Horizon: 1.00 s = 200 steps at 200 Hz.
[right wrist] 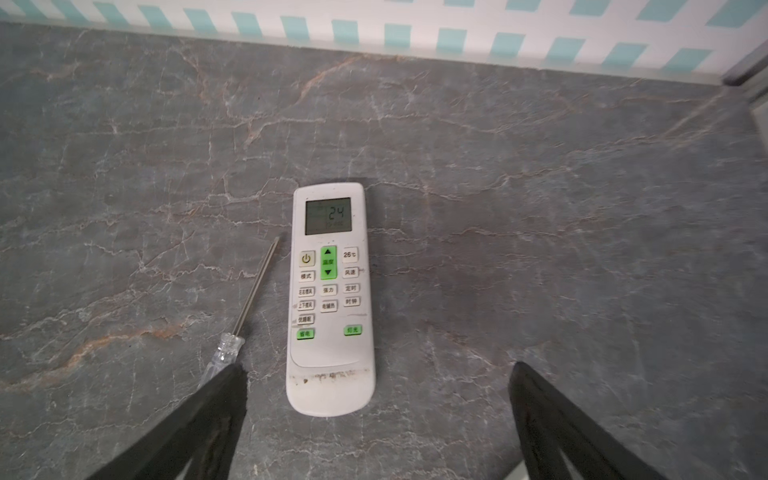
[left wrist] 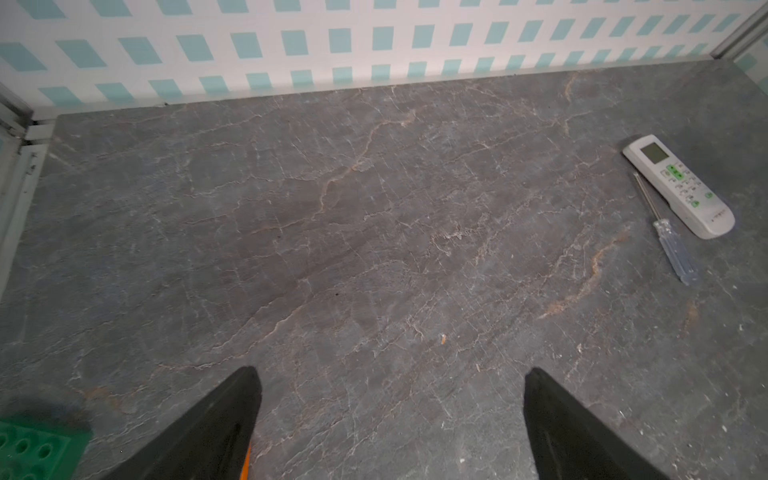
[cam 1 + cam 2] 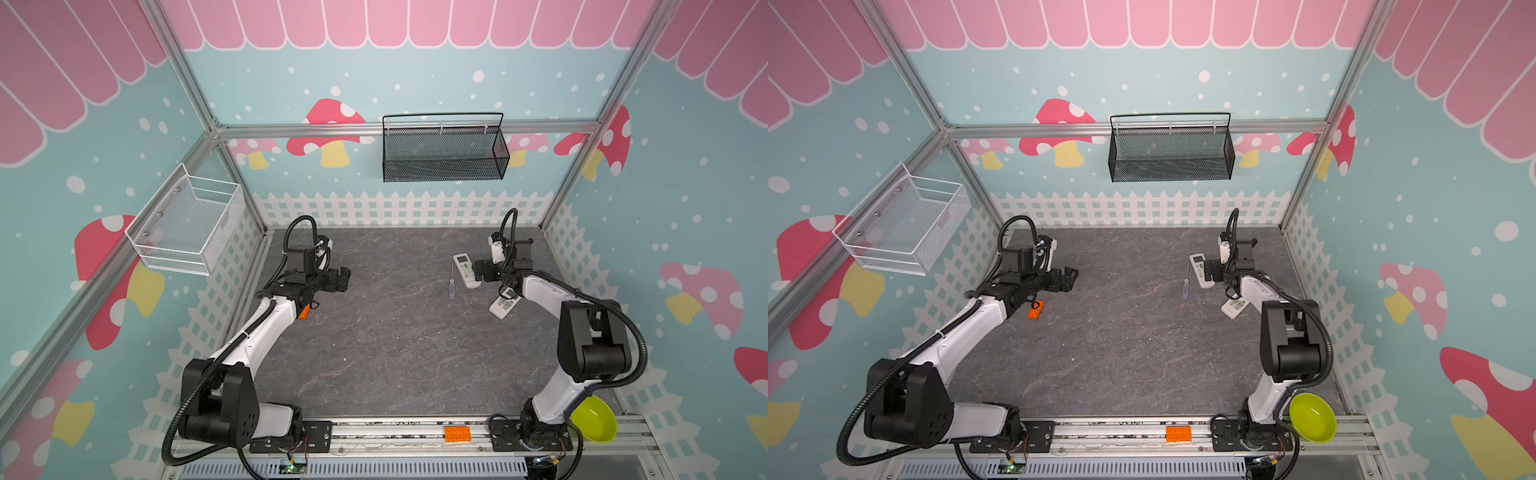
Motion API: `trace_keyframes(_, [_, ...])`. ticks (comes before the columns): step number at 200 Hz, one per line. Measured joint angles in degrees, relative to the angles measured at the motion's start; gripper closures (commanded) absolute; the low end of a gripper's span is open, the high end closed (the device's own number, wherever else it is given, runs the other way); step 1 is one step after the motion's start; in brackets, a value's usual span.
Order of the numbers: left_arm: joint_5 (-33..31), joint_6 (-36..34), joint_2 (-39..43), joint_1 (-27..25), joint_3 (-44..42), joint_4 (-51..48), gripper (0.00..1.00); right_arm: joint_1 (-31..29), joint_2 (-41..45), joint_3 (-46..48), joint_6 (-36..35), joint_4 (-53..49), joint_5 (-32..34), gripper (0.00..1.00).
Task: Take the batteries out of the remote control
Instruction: 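Reach the right gripper to the white remote and grasp its end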
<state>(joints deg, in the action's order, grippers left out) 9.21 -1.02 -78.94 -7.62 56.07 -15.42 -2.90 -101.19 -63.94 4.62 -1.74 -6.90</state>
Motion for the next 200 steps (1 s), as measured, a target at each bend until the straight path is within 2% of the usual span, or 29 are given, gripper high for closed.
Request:
trace_keyframes(49, [1.9, -0.9, 0.0, 0.0, 0.0, -0.4, 0.01, -5.0, -6.0, -4.5, -2.4, -6.8, 1.3, 0.01])
trace_keyframes(114, [2.1, -2.2, 0.0, 0.0, 0.0, -1.4, 0.01, -5.0, -11.3, -5.7, -2.9, -9.2, 5.4, 0.03])
trace_keyframes(200, [2.1, -6.2, 0.0, 0.0, 1.3, -4.0, 0.01, -5.0, -14.6, -9.7, -3.4, -8.3, 4.5, 0.29])
